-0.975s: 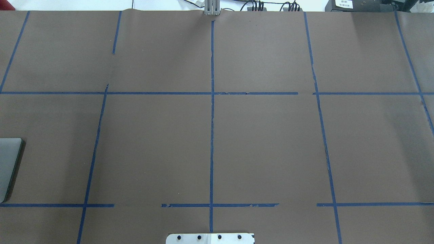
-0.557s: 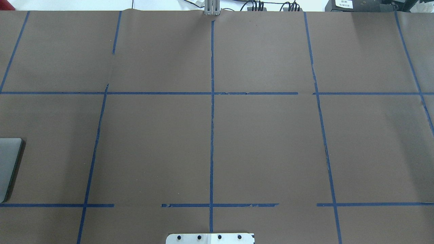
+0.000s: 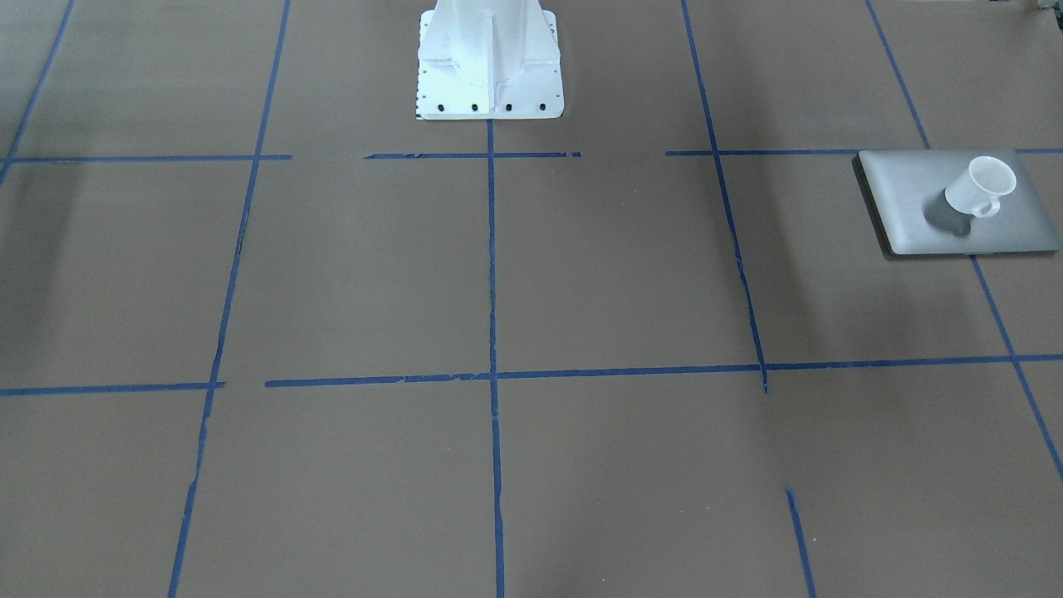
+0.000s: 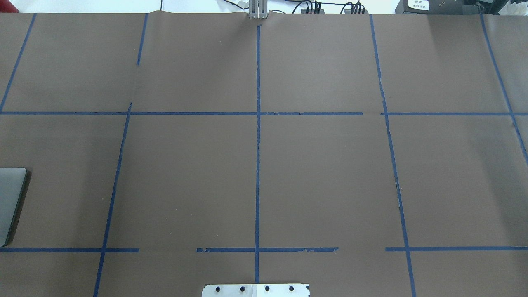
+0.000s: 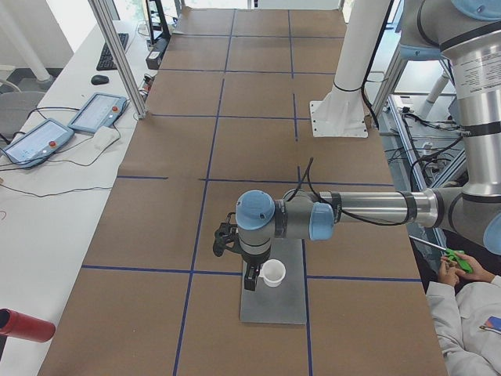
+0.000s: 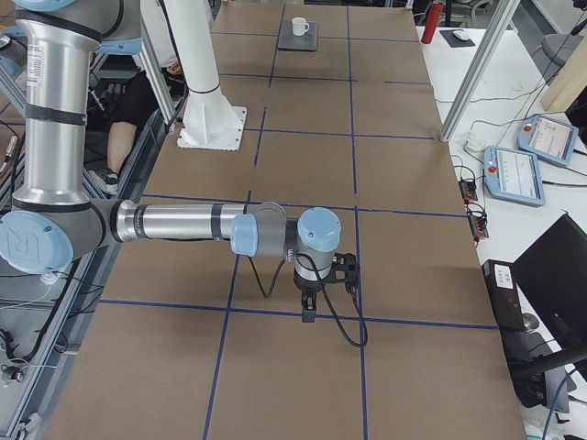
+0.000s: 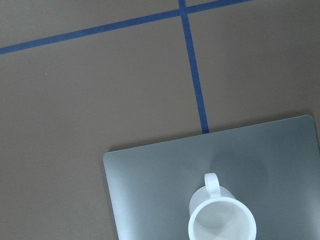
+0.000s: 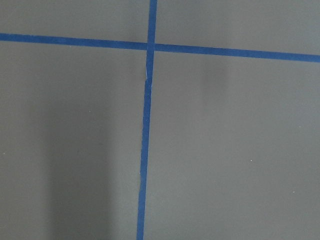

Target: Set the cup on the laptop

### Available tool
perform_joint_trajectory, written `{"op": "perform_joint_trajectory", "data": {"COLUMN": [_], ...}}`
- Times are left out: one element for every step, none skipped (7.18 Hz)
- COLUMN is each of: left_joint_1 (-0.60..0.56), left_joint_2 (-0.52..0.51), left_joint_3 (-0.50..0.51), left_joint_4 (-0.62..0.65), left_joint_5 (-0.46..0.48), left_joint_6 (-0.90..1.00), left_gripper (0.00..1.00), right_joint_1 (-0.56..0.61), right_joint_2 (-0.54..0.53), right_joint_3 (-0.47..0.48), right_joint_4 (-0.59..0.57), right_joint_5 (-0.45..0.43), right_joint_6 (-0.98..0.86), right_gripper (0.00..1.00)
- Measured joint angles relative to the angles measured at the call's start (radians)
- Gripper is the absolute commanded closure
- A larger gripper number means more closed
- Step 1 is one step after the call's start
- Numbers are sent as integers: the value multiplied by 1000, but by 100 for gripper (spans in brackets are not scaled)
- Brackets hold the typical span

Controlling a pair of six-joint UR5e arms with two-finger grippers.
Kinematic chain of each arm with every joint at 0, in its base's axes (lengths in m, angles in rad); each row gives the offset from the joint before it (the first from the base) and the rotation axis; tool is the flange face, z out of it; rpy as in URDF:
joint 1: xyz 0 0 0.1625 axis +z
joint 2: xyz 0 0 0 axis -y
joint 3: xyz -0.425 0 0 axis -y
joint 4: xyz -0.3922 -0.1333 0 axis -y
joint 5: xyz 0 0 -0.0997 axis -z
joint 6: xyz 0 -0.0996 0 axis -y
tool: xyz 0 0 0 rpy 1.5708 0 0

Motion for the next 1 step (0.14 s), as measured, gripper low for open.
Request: {"op": "perform_joint_trajectory", "data": {"left_joint_1": [0], "left_joint_2": [0], "left_joint_3": [0], "left_joint_4": [0], "left_joint_5": [0], "left_joint_6": [0], "left_gripper": [0], "right_joint_1": [0], "right_joint_2": [0], "right_joint_3": [0], "right_joint_4": [0], "right_joint_5": [0], "right_joint_6": [0], "right_gripper": [0]}}
